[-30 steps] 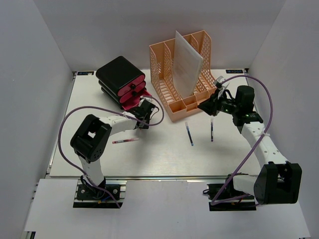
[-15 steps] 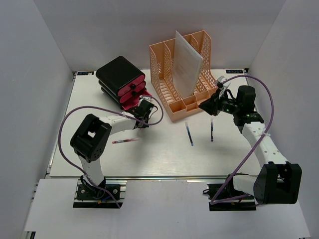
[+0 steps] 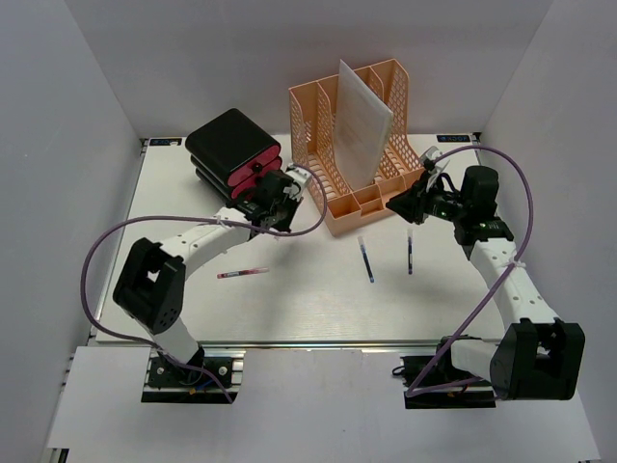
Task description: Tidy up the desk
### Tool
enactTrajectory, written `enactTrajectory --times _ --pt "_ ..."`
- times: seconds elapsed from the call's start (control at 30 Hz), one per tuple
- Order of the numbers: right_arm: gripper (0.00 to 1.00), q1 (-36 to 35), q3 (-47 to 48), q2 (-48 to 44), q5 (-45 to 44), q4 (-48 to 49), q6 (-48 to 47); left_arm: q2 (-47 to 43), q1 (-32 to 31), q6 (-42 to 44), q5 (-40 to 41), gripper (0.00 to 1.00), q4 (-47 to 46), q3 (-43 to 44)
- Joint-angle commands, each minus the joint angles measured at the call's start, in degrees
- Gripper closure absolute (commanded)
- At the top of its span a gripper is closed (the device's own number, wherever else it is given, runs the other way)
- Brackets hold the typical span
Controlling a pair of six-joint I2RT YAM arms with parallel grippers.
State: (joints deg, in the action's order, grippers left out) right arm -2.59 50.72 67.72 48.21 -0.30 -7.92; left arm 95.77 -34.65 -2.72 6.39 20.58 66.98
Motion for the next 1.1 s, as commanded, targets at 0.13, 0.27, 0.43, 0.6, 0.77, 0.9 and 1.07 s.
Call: enactTrajectory --times 0.13,0.27,0.43,0.6,0.77,0.9,1.07 --pt "0.74 0.5 -0.1 -2.1 1.9 0.6 0.1 -3.0 2.8 14.6 1.1 0.96 4.5 5.4" --pt "0.74 0.6 0.0 -2.3 2.0 0.6 0.0 -2.4 5.9 18.6 2.4 0.97 2.8 6.5" --pt "0.74 0.6 -0.1 -2.2 2.4 0.6 0.2 -1.6 8.4 25.2 4.3 0.98 -3.1 5.3" --pt "0.74 0.5 -0.1 -2.0 2.7 0.6 0.2 0.6 8.9 29.3 3.9 0.98 -6.8 5.0" --pt "0.74 0.7 -0.1 -2.2 2.7 0.6 0.2 3.7 9.4 30.4 4.9 0.95 -9.4 5.4" --pt "0.74 0.7 -0.1 -2.2 2.8 0.6 0.2 5.7 10.0 31.2 6.8 0.91 -10.3 6.1" --pt "0.74 0.7 -0.1 -2.1 2.8 0.6 0.2 7.7 10.0 32.0 8.5 0.83 -12.1 7.4"
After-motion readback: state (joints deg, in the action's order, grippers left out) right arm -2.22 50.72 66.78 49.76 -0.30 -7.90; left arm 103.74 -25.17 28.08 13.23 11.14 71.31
